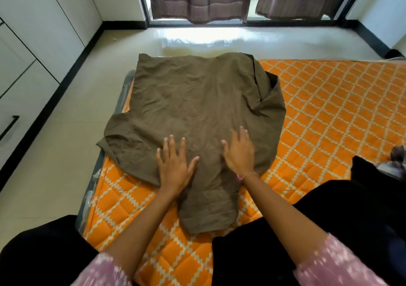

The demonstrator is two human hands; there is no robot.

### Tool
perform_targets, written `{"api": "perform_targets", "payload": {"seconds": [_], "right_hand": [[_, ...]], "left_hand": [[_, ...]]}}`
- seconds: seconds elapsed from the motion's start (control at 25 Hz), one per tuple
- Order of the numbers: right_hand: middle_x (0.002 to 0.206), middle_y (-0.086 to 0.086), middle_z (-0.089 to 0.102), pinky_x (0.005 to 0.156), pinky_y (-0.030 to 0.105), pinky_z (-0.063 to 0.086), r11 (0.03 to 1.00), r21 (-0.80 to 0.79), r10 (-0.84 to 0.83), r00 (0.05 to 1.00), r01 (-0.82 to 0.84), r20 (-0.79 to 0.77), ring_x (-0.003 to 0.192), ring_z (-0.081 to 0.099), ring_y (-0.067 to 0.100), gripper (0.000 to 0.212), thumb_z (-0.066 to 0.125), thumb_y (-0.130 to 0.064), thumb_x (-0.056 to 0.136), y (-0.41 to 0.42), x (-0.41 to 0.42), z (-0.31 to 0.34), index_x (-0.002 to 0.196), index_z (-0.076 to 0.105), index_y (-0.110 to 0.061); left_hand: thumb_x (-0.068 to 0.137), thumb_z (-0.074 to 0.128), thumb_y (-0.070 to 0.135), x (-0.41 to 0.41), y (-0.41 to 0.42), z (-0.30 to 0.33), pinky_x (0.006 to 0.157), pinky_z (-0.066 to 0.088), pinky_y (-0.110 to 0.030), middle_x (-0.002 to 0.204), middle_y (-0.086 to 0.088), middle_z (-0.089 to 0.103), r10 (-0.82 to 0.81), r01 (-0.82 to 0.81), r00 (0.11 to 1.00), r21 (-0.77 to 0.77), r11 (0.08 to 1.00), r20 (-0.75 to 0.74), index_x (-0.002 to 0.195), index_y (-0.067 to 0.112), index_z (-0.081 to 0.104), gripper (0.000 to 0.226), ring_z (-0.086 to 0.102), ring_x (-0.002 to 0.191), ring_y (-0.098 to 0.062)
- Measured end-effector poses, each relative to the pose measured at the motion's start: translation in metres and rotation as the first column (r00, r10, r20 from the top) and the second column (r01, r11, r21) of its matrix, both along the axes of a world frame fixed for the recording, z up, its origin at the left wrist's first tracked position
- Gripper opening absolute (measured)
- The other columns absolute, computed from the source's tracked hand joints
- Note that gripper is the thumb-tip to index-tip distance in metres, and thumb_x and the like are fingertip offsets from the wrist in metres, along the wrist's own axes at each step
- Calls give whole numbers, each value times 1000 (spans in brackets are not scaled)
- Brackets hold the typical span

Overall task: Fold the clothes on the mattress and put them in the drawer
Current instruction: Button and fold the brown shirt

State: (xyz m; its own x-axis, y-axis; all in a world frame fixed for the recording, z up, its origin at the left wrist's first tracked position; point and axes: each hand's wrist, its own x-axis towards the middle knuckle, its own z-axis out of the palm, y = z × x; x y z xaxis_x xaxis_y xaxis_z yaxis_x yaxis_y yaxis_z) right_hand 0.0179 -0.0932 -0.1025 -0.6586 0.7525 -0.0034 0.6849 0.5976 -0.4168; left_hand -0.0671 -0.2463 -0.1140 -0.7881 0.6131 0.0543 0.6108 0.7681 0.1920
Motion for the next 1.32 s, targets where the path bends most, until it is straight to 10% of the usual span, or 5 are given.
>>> {"api": "perform_targets", "payload": {"seconds": [0.2,0.68,1.0,1.24,1.32], "right_hand": [[158,5,-21,108,66,-8,982,-187,54,954,2,295,145,-21,29,84,29,-76,85,29,-3,-52,151,-3,-35],[156,0,-27,107,65,-11,976,-149,-99,932,159,348,144,-24,28,96,19,-89,70,-9,66,-64,147,-14,-42],[160,13,3,115,54,4,938,3,-347,938,347,-19,148,1,26,56,36,-35,101,112,14,-22,151,20,-17],[111,27,55,79,34,48,276,-836,-890,454,474,-36,96,64,31,41,34,-32,101,256,21,-21,116,50,2],[80,19,55,58,28,50,51,-959,-783,607,279,135,63,61,25,34,41,-24,99,273,33,-24,79,57,-2]], "left_hand": [[72,-14,80,-30,20,-40,117,-4,-43,161,-5,-4,-163,191,977,-231,954,136,152,27,2,98,-6,148,-22],[90,7,68,30,-18,-50,111,13,-45,146,-14,42,-166,172,984,-99,980,66,139,14,48,84,38,136,-32],[90,25,62,9,92,-25,110,24,-54,150,-13,36,-285,287,958,-82,954,35,143,14,43,73,31,140,-30],[94,25,63,-26,236,-25,116,-2,-47,161,-5,0,-478,519,848,-174,837,229,153,26,6,72,-6,148,-19],[92,26,66,-25,252,-35,116,-4,-48,161,-6,-3,-477,533,832,-169,829,283,153,26,2,76,-8,147,-19]]}}
